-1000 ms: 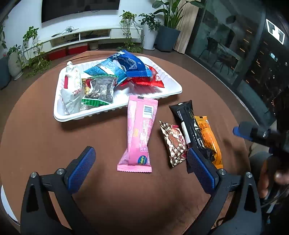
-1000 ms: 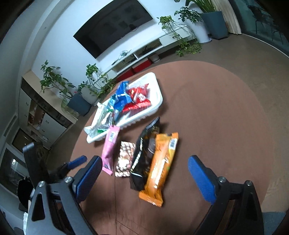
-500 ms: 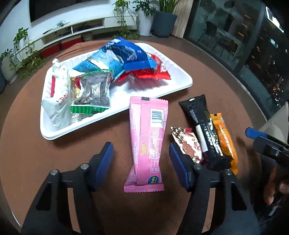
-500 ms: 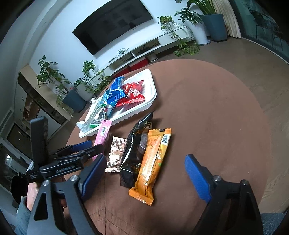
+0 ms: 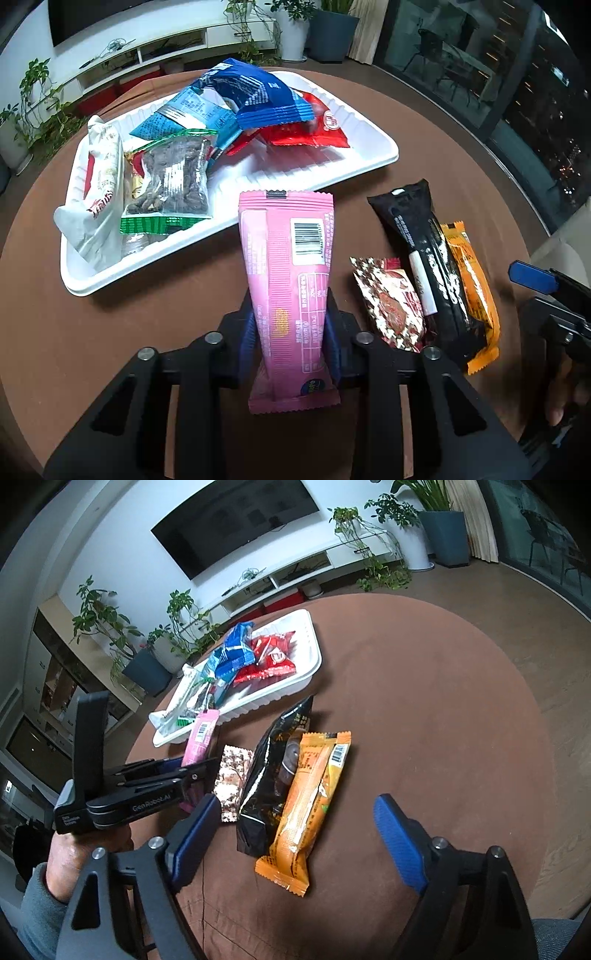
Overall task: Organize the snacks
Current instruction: 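Grasp the pink bar with the left tool while the right tool grasps the orange packet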
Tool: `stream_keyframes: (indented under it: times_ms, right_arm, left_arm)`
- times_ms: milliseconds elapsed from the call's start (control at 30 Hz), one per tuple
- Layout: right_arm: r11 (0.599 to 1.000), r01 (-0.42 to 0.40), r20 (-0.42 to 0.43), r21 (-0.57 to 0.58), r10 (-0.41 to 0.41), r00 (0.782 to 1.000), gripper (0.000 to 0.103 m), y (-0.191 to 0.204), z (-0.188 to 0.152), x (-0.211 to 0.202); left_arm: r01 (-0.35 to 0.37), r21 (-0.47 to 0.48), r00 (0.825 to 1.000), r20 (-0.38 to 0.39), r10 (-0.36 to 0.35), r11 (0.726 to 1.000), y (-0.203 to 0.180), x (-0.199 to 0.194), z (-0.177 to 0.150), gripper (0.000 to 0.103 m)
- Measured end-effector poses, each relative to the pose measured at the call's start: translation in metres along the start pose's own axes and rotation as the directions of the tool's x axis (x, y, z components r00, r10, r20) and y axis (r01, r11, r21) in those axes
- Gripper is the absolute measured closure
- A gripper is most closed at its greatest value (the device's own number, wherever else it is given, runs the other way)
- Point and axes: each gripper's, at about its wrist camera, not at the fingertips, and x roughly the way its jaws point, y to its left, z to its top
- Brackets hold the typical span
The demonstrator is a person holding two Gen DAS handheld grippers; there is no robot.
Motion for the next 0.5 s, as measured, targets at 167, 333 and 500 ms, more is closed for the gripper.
stream_keyframes:
  times_ms: [167,333,500]
  right_arm:
    - [0.999,0.018,0.000,-0.031,-0.018,1.000,0.021,0.007,0.002,0.000]
    - [0.999,0.024,-0.032,-0.049,-0.025,0.999,0.030,0.015,0.006,0.006]
    - [0.995,0.099,-0.065,0.025,-0.097,0.993,0.036,-0.003,0.013,0.013]
  left_arm:
    - [0.011,0.001,1.000,0.004,-0.011,1.000,-0.003,-0.005,-0.007,0.079]
    - [0.053,-0.028,0.999,0.009,-0.053,0.998,0.001,-0.018,-0.028,0.080]
    - [0.076,-0.065,0.997,0.032,-0.074,0.995,0.005,-0.036,-0.052,0.080]
